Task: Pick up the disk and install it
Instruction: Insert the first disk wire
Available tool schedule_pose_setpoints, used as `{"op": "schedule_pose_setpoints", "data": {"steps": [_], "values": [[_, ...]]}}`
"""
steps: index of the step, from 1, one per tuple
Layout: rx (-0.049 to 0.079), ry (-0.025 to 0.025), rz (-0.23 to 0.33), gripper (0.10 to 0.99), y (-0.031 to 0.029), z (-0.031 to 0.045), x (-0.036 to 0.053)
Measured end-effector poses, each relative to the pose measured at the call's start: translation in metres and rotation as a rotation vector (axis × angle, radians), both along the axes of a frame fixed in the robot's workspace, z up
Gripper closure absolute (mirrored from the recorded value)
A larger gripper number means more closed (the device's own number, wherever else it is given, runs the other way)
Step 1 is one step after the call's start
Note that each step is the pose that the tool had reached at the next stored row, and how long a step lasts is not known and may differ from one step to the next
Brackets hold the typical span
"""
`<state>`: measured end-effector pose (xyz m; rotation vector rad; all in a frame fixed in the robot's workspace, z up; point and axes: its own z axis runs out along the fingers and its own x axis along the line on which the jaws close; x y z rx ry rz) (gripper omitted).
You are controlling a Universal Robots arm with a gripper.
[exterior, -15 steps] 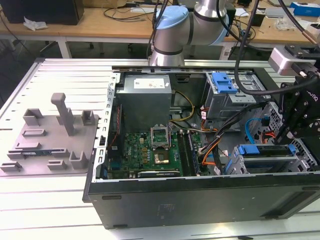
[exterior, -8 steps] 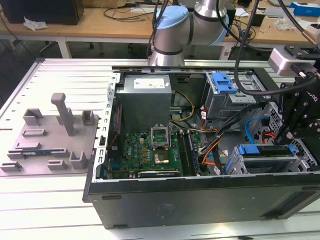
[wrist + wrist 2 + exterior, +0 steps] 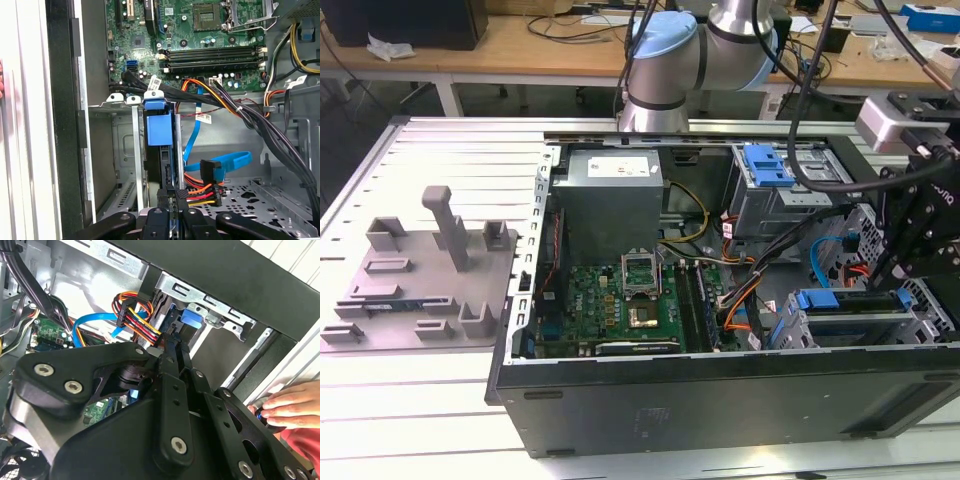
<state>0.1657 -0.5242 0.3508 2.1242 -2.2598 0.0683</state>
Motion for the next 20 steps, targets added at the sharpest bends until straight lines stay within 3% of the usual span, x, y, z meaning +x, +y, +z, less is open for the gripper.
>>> {"op": "schedule_pose_setpoints", "data": {"steps": [20], "values": [[0.000, 0.0000, 0.000, 0.918, 0.0017, -0.0043, 0.0007]]}}
